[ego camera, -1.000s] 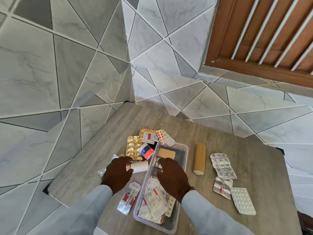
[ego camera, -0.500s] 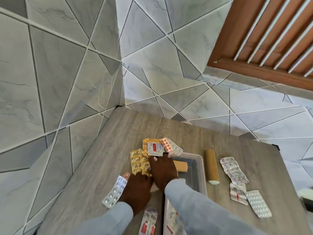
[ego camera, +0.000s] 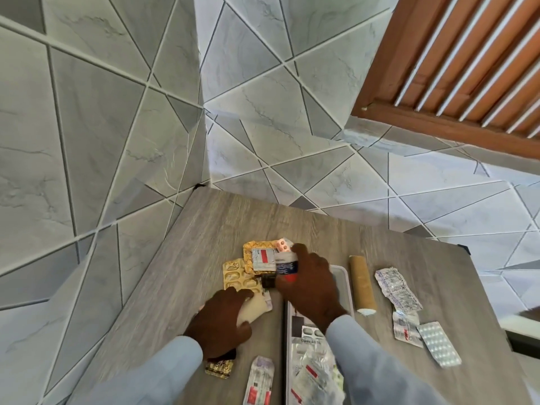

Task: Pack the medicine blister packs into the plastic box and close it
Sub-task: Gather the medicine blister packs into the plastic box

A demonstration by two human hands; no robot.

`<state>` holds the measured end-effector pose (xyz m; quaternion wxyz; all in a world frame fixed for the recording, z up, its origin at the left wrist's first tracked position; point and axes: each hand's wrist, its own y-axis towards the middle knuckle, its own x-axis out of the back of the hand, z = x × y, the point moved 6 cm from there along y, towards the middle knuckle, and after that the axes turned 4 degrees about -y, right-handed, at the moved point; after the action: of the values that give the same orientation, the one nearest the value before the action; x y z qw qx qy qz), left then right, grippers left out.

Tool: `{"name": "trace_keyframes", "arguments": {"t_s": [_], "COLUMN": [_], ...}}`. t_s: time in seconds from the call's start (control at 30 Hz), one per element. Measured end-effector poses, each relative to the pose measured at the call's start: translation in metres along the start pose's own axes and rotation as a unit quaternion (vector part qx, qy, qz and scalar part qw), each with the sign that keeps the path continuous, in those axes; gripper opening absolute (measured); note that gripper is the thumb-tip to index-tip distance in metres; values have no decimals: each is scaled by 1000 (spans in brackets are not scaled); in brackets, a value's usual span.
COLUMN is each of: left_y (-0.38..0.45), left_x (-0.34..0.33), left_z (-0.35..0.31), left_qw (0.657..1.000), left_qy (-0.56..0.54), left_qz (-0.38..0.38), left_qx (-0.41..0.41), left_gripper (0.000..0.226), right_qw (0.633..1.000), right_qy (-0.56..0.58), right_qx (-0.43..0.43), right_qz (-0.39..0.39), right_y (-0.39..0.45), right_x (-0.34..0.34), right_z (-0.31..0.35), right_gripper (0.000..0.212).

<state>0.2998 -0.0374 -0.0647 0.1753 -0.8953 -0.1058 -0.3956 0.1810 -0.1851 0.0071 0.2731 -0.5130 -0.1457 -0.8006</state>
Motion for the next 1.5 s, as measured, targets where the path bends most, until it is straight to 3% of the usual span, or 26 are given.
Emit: {"name": "trace_keyframes", "arguments": {"t_s": [0.17,0.37,0.5,0.63,0.87,1.07,1.27,1.5], "left_y": [4,22,30,27,22,28,34,41], "left_x": [3,-9,-20,-22,-21,-26,-27,-27], "left_z": [-23,-89,-108,-108,-107,-113,-125,-126], "left_qw": [995,980,974,976,982,986,993,995], "left_qy": [-78,-190,-216,-204,-174,-154,-100,-73], "left_qz": [-51,-56,-57,-60,-55,-39,-54,-57], "left_qx": [19,-12,22,41,52,41,43,35], "left_gripper": [69,69,63,57,54,58,65,62], "right_qw": [991,985,979,971,967,957,958,940], "right_qy": [-39,-131,-179,-225,-250,-289,-270,-321], "right_qx": [-121,-107,-91,-69,-55,5,88,93], "right_qz": [-32,-28,-31,-35,-5,-13,48,70], "right_y": [-25,-35,-30,-22,-31,-37,-16,-23], "right_x": [30,19,2,-2,-15,-14,-8,-1], "right_z": [-81,-88,-89,-82,-91,-99,-104,-92], "right_gripper": [65,66,56,38,60,52,71,65]}}
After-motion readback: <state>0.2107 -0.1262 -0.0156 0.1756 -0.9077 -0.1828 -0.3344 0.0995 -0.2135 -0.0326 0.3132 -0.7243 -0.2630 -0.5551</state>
